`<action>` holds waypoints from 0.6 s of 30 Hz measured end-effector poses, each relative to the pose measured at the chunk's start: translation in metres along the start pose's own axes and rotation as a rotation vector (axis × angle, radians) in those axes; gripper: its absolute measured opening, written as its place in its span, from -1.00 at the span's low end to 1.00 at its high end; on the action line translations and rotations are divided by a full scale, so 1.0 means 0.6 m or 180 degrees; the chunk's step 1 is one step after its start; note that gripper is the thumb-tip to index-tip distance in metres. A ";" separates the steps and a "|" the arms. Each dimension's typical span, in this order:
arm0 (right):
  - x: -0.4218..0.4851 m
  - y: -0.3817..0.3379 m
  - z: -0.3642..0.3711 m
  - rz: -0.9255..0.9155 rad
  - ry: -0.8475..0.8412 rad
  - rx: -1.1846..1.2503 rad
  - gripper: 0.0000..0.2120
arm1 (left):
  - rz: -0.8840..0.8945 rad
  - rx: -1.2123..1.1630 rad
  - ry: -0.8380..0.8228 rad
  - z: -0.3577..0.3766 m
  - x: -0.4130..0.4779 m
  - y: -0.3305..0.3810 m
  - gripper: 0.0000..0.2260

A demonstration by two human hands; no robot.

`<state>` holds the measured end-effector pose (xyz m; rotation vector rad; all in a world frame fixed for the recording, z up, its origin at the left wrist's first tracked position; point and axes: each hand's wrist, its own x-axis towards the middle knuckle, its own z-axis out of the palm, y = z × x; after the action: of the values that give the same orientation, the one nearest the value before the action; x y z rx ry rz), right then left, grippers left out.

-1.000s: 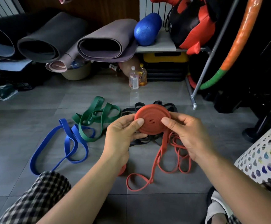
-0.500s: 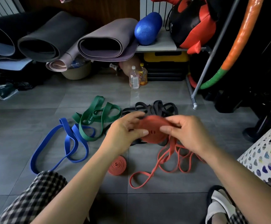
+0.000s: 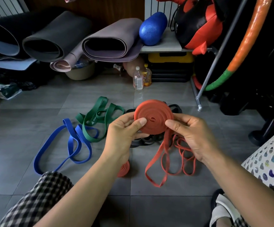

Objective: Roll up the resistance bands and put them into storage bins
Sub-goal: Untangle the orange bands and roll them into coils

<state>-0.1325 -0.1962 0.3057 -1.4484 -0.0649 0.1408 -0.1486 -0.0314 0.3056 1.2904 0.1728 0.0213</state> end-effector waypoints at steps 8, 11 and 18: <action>0.005 0.003 -0.006 -0.0008 -0.0060 -0.0293 -0.85 | -0.0535 -0.0127 -0.0223 -0.003 -0.003 -0.009 -0.89; 0.002 -0.003 -0.021 -0.0563 -0.0105 -0.2036 -0.86 | -0.0112 0.1404 -0.0388 -0.023 0.013 -0.008 -0.73; -0.010 -0.002 -0.010 -0.1102 -0.0409 -0.3156 -0.77 | 0.0966 0.3083 -0.0828 -0.022 0.015 -0.009 -0.85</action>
<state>-0.1378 -0.2032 0.3065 -2.3829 -0.5493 -0.1072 -0.1422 -0.0194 0.2956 2.2582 -0.2797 0.0305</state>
